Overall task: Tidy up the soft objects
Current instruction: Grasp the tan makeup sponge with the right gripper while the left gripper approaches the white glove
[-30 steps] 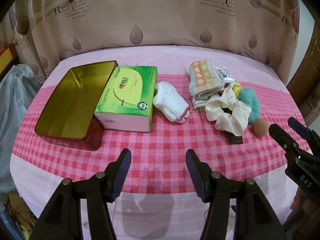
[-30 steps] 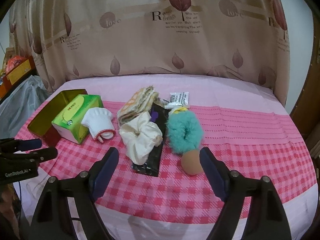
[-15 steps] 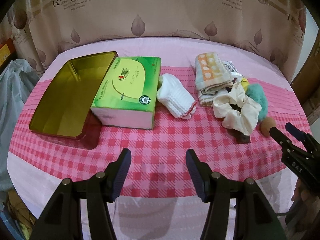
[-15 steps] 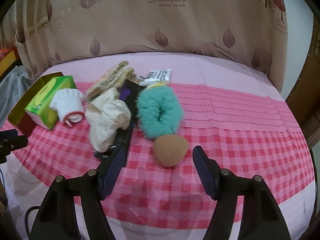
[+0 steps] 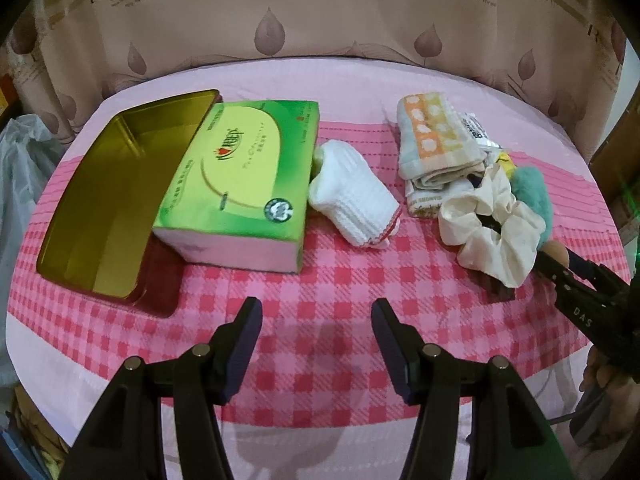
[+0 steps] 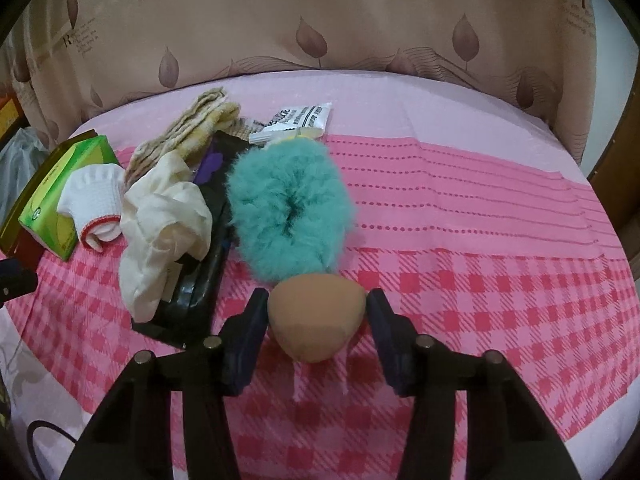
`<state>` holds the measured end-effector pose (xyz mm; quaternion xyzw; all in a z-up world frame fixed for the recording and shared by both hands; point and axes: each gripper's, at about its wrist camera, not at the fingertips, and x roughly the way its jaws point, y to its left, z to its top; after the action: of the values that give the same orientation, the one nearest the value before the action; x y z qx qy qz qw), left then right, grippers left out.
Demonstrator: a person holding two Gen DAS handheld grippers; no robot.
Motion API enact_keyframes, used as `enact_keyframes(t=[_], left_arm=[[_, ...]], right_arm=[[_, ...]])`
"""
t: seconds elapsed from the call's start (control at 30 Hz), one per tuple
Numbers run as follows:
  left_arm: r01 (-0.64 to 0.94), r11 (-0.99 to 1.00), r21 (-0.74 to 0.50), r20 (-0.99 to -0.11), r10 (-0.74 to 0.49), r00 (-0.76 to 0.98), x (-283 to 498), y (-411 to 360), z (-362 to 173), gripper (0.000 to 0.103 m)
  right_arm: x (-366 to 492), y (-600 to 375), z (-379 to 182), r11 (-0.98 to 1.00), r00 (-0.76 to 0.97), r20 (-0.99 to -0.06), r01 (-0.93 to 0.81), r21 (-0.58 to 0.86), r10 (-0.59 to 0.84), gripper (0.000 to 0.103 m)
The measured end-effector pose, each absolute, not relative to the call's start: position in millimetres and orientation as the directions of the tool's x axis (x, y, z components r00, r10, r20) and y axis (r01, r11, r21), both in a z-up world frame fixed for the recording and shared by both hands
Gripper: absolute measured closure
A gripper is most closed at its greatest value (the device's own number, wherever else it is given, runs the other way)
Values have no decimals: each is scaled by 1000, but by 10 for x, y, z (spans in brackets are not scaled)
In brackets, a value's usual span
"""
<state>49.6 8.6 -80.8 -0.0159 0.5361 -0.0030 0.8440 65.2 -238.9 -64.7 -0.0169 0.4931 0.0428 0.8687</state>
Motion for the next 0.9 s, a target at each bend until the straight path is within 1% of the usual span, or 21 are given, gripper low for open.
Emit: enact_keyframes(t=[0.17,0.33,0.5,0.57,0.67,0.77,0.9], left_arm=[[2,999,-52,-913,-48,405,606,10,-820,45],[27,992,-121,-926,-123,356,754,-151,-808,45],[-25,985,-170,-936,-154,317,923,-254,-858,45],[-61,982,-177,-940,-151,307,989,-272,-882,45],[-112,983,-145,-948,-106,299,1096,-284,-938,45],[-172,977,-125,-955,-72,287,1206,-256,-1007,45],[-210,972,-107,-953,-40,300,1326,-298,-1046,45]], right_arm=[[648,-2397,-642,995,516,-854,-96,22,68,58],[652,-2466,-639,994,507,-856,-87,66,102,58],[650,-2523,-673,990,489,-861,-85,112,139,57],[648,-2546,-708,987,474,-865,-80,141,162,57],[636,-2510,-707,988,476,-866,-94,119,150,57],[638,-2495,-711,988,475,-866,-96,124,155,56],[641,-2501,-714,986,476,-864,-97,133,163,56]])
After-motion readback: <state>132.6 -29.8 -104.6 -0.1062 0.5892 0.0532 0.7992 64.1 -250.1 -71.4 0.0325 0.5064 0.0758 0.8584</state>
